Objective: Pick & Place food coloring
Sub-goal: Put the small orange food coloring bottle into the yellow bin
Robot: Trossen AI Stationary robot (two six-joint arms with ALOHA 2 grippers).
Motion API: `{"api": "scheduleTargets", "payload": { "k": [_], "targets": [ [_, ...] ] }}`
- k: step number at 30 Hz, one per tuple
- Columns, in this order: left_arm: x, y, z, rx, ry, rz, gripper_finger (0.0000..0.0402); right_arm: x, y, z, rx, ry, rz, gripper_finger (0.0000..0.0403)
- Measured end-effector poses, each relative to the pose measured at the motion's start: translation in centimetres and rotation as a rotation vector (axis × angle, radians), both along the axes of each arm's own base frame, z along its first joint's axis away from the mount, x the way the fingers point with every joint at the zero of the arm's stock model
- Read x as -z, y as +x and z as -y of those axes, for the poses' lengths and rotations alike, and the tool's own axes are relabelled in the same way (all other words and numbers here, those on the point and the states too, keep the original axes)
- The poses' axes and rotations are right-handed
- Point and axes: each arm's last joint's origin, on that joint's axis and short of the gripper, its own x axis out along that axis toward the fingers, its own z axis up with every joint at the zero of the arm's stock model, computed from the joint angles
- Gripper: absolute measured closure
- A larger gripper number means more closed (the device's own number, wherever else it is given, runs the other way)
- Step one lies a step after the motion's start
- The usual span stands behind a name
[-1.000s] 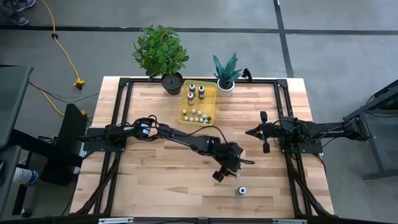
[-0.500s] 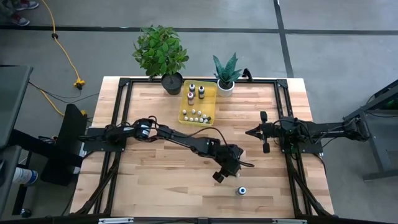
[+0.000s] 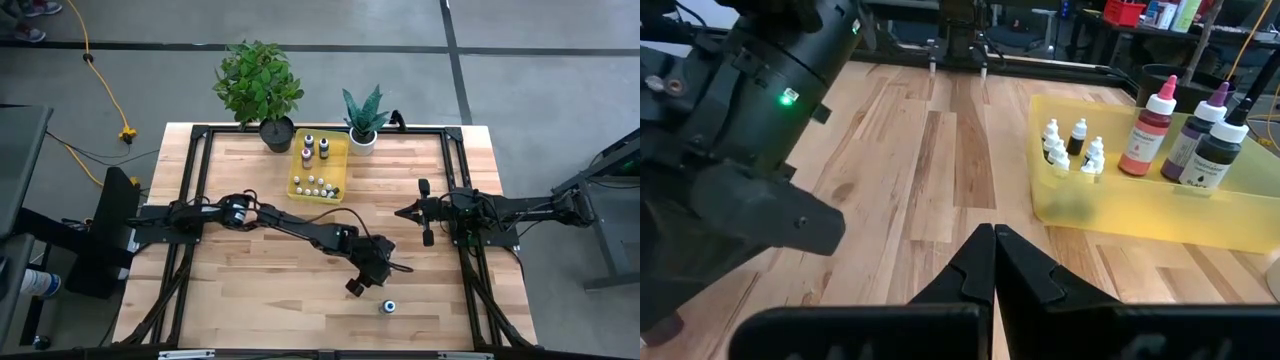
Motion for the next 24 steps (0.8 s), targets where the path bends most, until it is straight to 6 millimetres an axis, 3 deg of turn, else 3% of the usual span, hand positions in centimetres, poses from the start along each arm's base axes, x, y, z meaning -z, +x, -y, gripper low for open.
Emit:
{"api": "scheduleTargets", "payload": {
  "k": [5, 18, 24],
  "targets": [
    [0.06, 0.01, 0.01, -0.014, -0.014, -0.022, 0.0237, 0.00, 0.00, 0.00, 0.000, 0.000, 0.000, 0.0402],
    [0.05, -0.03, 0.08, -0.009, -0.050, -0.040, 0.0347, 0.00, 0.00, 0.00, 0.000, 0.000, 0.000, 0.0402],
    [0.03, -0.02, 0.06, -0.056, -0.094, -0.066, 0.0373, 0.00, 0.00, 0.00, 0.000, 0.000, 0.000, 0.0402]
  ]
}}
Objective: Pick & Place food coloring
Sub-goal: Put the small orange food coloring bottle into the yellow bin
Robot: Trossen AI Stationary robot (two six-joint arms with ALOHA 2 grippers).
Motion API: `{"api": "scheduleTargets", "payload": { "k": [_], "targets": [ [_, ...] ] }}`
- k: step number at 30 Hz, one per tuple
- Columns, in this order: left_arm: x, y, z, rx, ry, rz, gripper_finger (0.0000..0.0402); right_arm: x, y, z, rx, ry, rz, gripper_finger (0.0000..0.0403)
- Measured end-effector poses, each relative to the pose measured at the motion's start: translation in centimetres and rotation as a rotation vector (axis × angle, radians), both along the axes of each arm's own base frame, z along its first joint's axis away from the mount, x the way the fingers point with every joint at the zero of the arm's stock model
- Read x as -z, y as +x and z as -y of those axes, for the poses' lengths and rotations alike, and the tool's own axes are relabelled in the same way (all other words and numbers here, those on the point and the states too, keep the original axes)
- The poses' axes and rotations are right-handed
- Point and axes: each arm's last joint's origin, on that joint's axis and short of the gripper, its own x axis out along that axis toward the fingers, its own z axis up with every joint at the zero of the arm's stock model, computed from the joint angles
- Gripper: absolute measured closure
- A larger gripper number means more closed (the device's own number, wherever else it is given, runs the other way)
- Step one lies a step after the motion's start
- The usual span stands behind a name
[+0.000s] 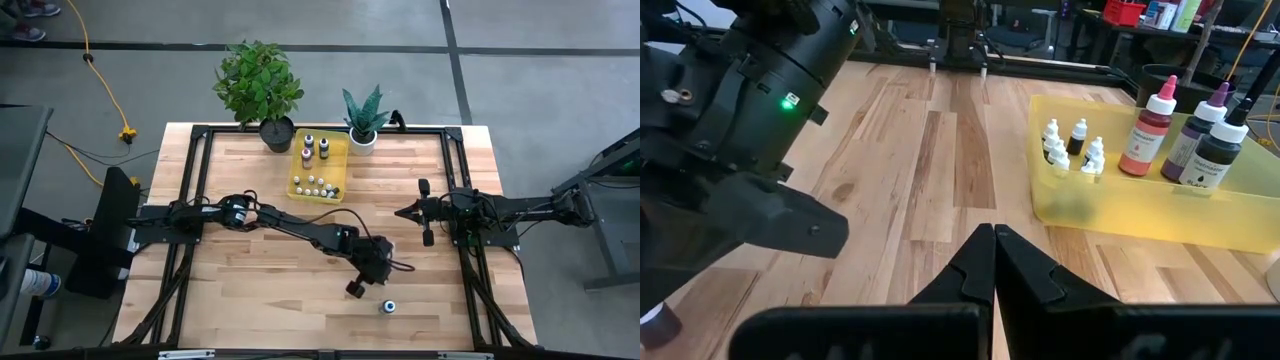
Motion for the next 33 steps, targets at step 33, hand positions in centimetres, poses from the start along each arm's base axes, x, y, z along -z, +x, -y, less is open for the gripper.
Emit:
{"api": "scheduleTargets", "payload": {
  "k": [33],
  "targets": [
    [-9.8, -5.3, -9.4, -1.054, -0.322, -0.352, 0.0374, 0.0, 0.0, 0.0, 0.000, 0.000, 0.000, 0.0402]
  ]
}}
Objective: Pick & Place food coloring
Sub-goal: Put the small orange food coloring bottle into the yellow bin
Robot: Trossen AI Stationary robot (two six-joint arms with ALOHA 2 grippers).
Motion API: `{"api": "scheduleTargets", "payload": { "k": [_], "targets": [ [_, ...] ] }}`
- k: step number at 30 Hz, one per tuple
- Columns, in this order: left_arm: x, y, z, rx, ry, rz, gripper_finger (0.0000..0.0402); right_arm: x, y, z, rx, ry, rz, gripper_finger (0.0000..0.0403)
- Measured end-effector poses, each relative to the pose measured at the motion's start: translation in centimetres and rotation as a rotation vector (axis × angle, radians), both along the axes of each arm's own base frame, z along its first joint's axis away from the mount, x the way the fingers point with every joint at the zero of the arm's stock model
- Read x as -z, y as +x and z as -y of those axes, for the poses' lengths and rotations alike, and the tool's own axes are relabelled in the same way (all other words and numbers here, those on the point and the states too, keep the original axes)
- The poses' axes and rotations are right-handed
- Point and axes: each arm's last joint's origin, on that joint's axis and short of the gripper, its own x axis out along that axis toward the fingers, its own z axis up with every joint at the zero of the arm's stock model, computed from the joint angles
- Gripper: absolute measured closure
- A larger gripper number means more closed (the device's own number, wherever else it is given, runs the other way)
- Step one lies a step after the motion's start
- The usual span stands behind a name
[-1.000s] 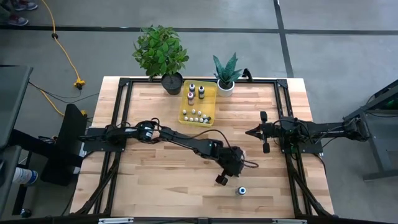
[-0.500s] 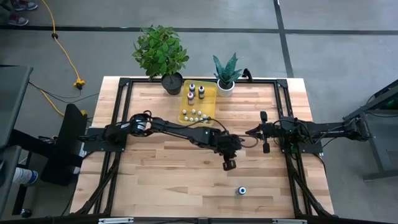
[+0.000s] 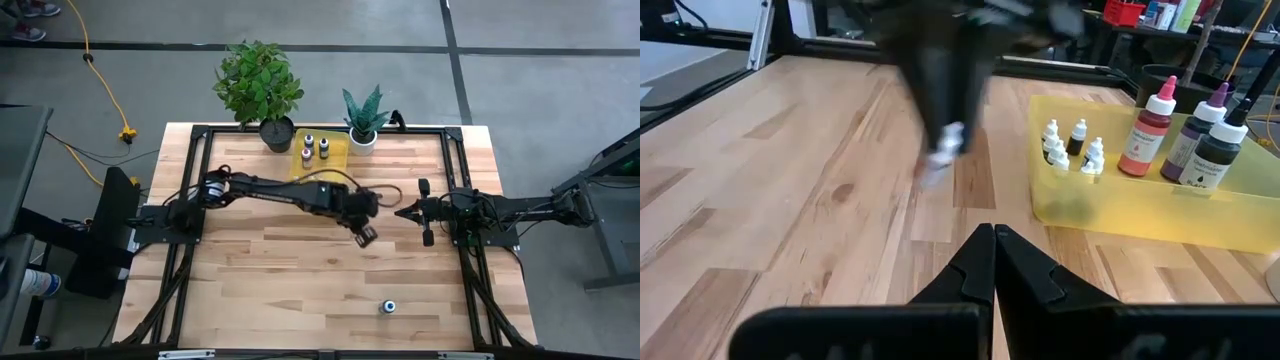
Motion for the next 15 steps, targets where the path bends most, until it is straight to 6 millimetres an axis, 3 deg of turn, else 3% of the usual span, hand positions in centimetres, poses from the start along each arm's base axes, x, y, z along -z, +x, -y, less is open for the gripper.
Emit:
{"api": "scheduleTargets", "payload": {
  "k": [7, 15],
  "targets": [
    [-0.2, -2.6, -3.0, -0.157, -0.005, 0.031, 0.0374, 0.0, 0.0, 0.0, 0.001, 0.000, 0.000, 0.0402],
    [1.2, -6.2, -5.6, -0.337, 0.002, 0.052, 0.0373, 0.0, 0.0, 0.0, 0.000, 0.000, 0.002, 0.0402]
  ]
}}
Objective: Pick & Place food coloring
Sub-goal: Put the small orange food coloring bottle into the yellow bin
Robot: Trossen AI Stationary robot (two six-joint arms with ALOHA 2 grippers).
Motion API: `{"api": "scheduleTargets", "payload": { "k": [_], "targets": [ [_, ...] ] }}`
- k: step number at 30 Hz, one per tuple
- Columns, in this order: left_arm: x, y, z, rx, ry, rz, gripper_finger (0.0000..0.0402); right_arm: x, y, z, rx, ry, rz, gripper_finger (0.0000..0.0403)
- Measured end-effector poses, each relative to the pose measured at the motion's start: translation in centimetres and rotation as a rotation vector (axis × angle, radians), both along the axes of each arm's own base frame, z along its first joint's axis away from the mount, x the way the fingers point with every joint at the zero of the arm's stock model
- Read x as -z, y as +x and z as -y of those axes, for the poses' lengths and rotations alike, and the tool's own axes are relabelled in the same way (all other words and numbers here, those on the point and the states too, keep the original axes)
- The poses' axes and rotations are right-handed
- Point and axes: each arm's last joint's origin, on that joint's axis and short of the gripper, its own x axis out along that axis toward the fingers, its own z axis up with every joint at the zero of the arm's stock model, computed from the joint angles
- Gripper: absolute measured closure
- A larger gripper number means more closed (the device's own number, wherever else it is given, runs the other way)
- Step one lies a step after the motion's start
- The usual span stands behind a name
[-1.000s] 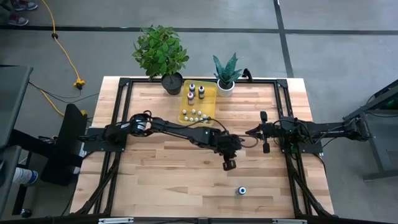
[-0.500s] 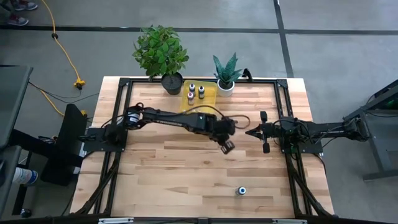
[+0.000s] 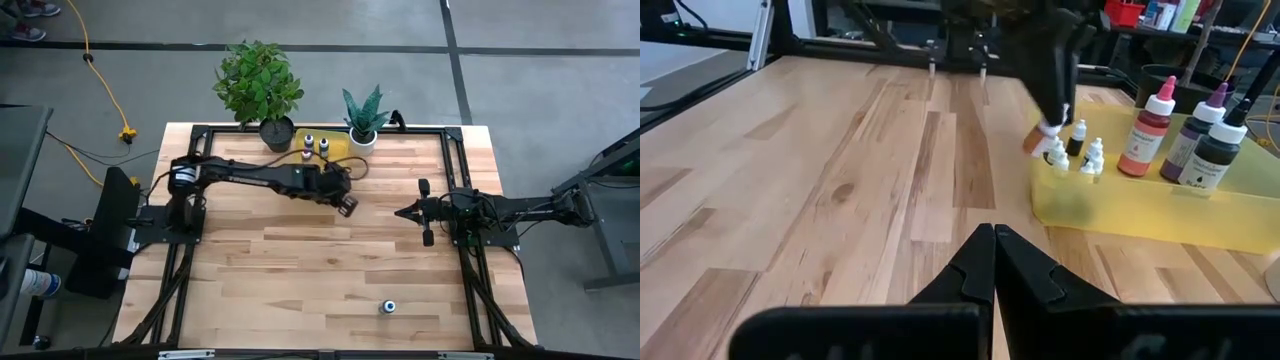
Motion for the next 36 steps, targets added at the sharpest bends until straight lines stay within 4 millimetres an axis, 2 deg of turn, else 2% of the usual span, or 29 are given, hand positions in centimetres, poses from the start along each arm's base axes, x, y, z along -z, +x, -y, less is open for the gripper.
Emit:
{"api": "scheduleTargets", "payload": {
  "k": [6, 12, 16, 26, 36],
  "targets": [
    [-0.2, -1.4, -2.3, -0.120, 0.086, -0.004, 0.0373, 0.0, 0.0, 0.0, 0.000, 0.000, 0.001, 0.0402],
    [-0.3, -1.6, -4.2, -0.184, 0.158, 0.004, 0.0373, 0.0, 0.0, 0.0, 0.001, 0.000, 0.002, 0.0402],
    [0.8, -1.1, -5.1, -0.210, 0.181, -0.010, 0.0373, 0.0, 0.0, 0.0, 0.000, 0.000, 0.002, 0.0402],
    [4.6, 0.7, -5.7, -0.237, 0.198, -0.012, 0.0373, 0.0, 0.0, 0.0, 0.000, 0.000, 0.003, 0.0402],
    [4.9, 0.7, -5.5, -0.291, 0.244, -0.027, 0.0373, 0.0, 0.0, 0.0, 0.000, 0.000, 0.003, 0.0402]
  ]
}}
